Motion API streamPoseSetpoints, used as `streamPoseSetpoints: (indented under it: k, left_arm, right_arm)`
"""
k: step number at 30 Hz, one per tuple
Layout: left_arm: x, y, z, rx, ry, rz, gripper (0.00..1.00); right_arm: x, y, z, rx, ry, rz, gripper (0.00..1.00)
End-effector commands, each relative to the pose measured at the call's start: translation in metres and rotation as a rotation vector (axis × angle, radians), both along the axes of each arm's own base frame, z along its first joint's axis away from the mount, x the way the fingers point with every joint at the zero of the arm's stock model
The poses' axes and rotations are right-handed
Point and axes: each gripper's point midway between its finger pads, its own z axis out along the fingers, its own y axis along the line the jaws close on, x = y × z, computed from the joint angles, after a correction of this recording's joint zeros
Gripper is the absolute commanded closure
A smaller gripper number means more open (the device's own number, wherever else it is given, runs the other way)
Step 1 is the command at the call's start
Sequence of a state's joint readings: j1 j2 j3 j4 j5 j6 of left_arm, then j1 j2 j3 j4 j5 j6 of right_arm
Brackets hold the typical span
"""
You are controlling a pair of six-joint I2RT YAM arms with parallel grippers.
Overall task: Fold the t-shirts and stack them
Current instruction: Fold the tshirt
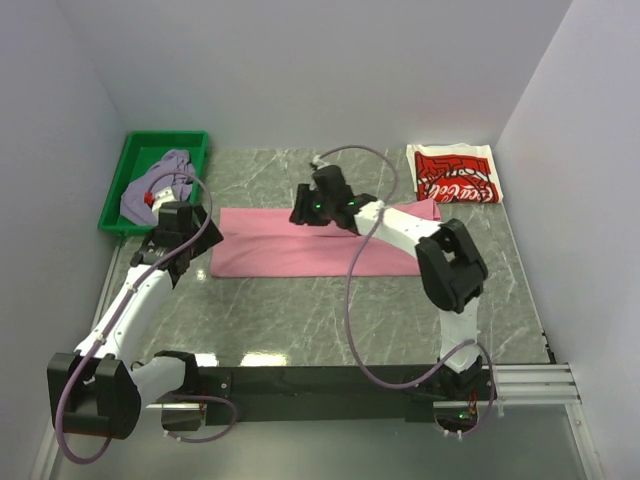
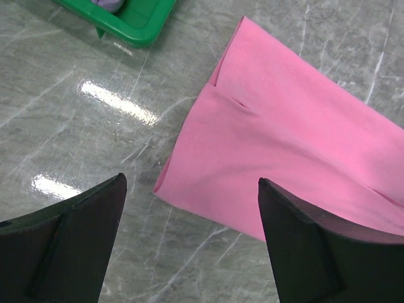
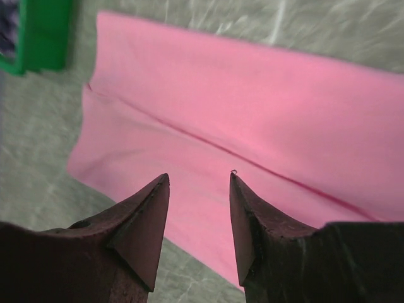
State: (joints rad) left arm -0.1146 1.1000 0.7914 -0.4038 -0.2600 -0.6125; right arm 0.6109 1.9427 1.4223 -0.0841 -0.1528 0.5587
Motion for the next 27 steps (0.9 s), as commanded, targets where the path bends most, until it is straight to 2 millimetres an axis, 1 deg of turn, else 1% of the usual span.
streamPoseSetpoints:
  k: [1, 2, 3, 4, 5, 6, 7, 8, 9, 10, 11, 12, 14, 15, 16, 17, 18, 19, 20, 21, 22, 23, 25, 26, 27]
  left_arm:
    - [0.005, 0.001, 0.018, 0.007, -0.071, -0.001, 0.09]
    - [0.005, 0.001, 0.018, 0.007, -0.074, 0.0, 0.09]
    - [0.005, 0.001, 0.019, 0.005, -0.079, 0.0, 0.09]
    - [0.005, 0.001, 0.02, 0.004, -0.082, 0.002, 0.09]
    - [0.005, 0.002, 0.02, 0.007, -0.082, 0.005, 0.09]
    - [0.005, 0.002, 0.02, 0.007, -0.081, 0.007, 0.09]
    - [0.005, 0.003, 0.02, 0.007, -0.081, 0.009, 0.09]
    - [0.005, 0.003, 0.02, 0.008, -0.082, 0.011, 0.09]
    - [0.005, 0.003, 0.02, 0.008, -0.082, 0.011, 0.09]
    - [0.006, 0.003, 0.021, 0.007, -0.083, 0.011, 0.09]
    - [0.005, 0.003, 0.02, 0.008, -0.082, 0.011, 0.09]
    - [0.005, 0.003, 0.02, 0.009, -0.082, 0.012, 0.09]
    - [0.006, 0.003, 0.02, 0.008, -0.083, 0.012, 0.09]
    - [0.006, 0.004, 0.019, 0.011, -0.08, 0.014, 0.09]
    - [0.006, 0.003, 0.02, 0.009, -0.083, 0.013, 0.09]
    - [0.006, 0.004, 0.019, 0.011, -0.08, 0.014, 0.09]
    - [0.006, 0.003, 0.02, 0.009, -0.082, 0.013, 0.09]
    - [0.007, 0.003, 0.021, 0.008, -0.085, 0.012, 0.09]
    - [0.007, 0.003, 0.02, 0.007, -0.085, 0.011, 0.09]
    - [0.007, 0.002, 0.02, 0.008, -0.083, 0.009, 0.09]
    - [0.007, 0.002, 0.021, 0.007, -0.084, 0.007, 0.09]
    - [0.007, 0.002, 0.021, 0.005, -0.087, 0.004, 0.09]
    - [0.007, 0.001, 0.021, 0.004, -0.087, -0.005, 0.09]
    - [0.007, 0.0, 0.022, 0.004, -0.091, -0.009, 0.09]
    - [0.006, -0.001, 0.021, 0.002, -0.087, -0.015, 0.09]
  right_arm:
    - [-0.009, 0.001, -0.027, -0.218, 0.021, 0.025, 0.5]
    - [-0.009, 0.005, -0.036, -0.249, 0.022, 0.037, 0.5]
    - [-0.017, 0.018, -0.038, -0.258, 0.02, 0.067, 0.5]
    - [-0.017, 0.025, -0.035, -0.263, 0.012, 0.085, 0.5]
    - [-0.02, 0.029, -0.048, -0.285, 0.03, 0.103, 0.5]
    - [-0.021, 0.038, -0.047, -0.3, 0.013, 0.108, 0.5]
    - [-0.025, 0.039, -0.053, -0.326, 0.024, 0.128, 0.5]
    - [-0.029, 0.042, -0.067, -0.351, 0.042, 0.143, 0.5]
    - [-0.03, 0.047, -0.068, -0.358, 0.041, 0.157, 0.5]
    - [-0.039, 0.05, -0.075, -0.389, 0.053, 0.193, 0.5]
    - [-0.043, 0.051, -0.087, -0.415, 0.068, 0.21, 0.5]
    - [-0.05, 0.049, -0.092, -0.446, 0.084, 0.236, 0.5]
    - [-0.067, 0.053, -0.101, -0.47, 0.116, 0.29, 0.51]
    - [-0.077, 0.045, -0.104, -0.507, 0.155, 0.304, 0.51]
    - [-0.093, 0.05, -0.103, -0.498, 0.186, 0.353, 0.51]
    - [-0.105, 0.046, -0.105, -0.512, 0.212, 0.381, 0.51]
    - [-0.121, 0.037, -0.107, -0.551, 0.255, 0.417, 0.51]
    - [-0.14, 0.038, -0.1, -0.555, 0.273, 0.466, 0.51]
    - [-0.154, 0.032, -0.099, -0.57, 0.303, 0.5, 0.51]
    - [-0.176, 0.014, -0.104, -0.621, 0.37, 0.542, 0.51]
    - [-0.192, 0.01, -0.093, -0.599, 0.391, 0.576, 0.51]
    - [-0.217, -0.008, -0.103, -0.624, 0.459, 0.607, 0.51]
    - [-0.243, -0.024, -0.098, -0.598, 0.515, 0.641, 0.51]
    - [-0.262, -0.043, -0.093, -0.59, 0.551, 0.654, 0.51]
    - [-0.273, -0.056, -0.09, -0.604, 0.572, 0.661, 0.51]
